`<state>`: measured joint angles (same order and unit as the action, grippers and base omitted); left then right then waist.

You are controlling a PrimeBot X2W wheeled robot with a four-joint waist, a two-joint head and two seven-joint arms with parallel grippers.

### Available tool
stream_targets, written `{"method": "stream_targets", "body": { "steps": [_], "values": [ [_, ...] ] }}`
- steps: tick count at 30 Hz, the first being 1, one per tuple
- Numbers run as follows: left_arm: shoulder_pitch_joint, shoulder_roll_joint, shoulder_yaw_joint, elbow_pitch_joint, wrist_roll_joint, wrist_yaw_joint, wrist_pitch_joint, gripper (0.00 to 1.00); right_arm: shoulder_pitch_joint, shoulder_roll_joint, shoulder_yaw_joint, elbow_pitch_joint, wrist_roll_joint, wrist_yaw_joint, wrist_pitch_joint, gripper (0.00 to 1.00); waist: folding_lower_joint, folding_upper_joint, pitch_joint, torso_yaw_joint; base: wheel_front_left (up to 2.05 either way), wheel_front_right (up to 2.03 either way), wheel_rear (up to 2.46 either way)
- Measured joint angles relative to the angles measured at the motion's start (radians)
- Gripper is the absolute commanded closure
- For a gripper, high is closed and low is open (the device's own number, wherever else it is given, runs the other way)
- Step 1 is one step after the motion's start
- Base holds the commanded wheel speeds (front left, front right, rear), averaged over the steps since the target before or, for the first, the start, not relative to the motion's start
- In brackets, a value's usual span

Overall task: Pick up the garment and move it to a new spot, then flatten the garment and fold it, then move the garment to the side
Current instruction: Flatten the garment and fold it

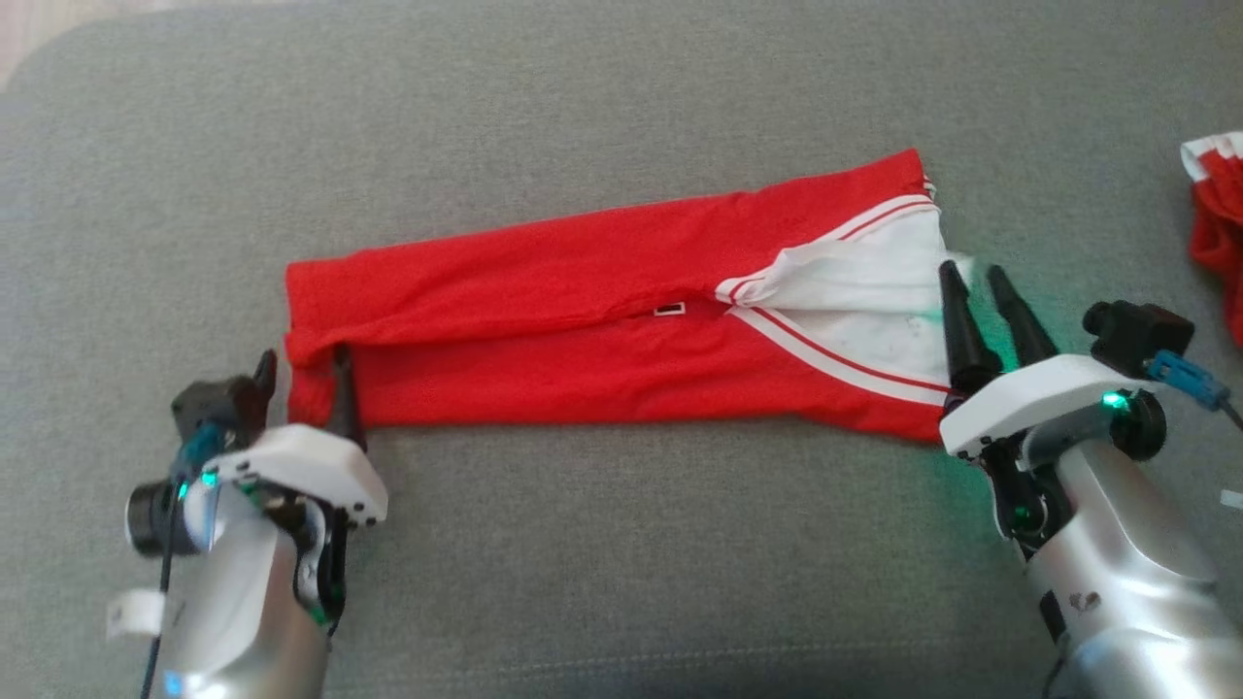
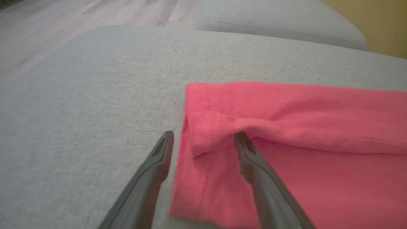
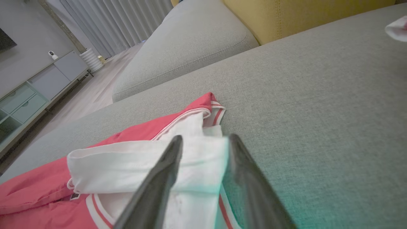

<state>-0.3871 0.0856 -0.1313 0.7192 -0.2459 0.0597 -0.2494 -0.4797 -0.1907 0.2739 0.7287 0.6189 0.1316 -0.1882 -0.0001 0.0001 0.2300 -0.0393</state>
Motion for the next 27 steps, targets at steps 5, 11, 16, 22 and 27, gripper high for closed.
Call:
{"method": "stream_targets", "body": {
  "steps": [5, 11, 16, 22, 27],
  "values": [
    [0.093, -0.02, 0.043, -0.101, 0.022, 0.015, 0.0, 0.0, 0.0, 0.008, -0.03, 0.03, -0.009, 0.0, -0.002, 0.0, 0.0, 0.0, -0.011, 0.027, 0.0, 0.0, 0.0],
    [0.16, -0.038, 0.047, -0.149, 0.033, 0.01, 0.0, 0.0, -0.004, 0.024, -0.062, 0.135, -0.053, 0.0, 0.012, 0.0, 0.0, 0.0, -0.022, 0.076, 0.0, 0.0, 0.0],
    [0.166, -0.044, 0.044, -0.167, 0.033, 0.002, 0.0, 0.0, -0.028, 0.027, -0.088, 0.225, -0.077, 0.0, 0.013, 0.0, 0.0, 0.0, -0.024, 0.118, 0.0, 0.0, 0.0],
    [0.182, -0.046, 0.044, -0.17, 0.033, 0.002, 0.0, 0.0, -0.072, 0.044, -0.081, 0.272, -0.076, 0.0, 0.034, 1.0, 0.0, 0.0, -0.019, 0.142, 0.0, 0.0, 0.0],
    [0.182, -0.047, 0.032, -0.18, 0.031, 0.002, 0.0, 0.0, -0.075, 0.055, -0.069, 0.285, -0.057, 0.0, 0.009, 1.0, 0.0, 0.0, -0.022, 0.133, 0.0, 0.0, 0.0]
  ]
}}
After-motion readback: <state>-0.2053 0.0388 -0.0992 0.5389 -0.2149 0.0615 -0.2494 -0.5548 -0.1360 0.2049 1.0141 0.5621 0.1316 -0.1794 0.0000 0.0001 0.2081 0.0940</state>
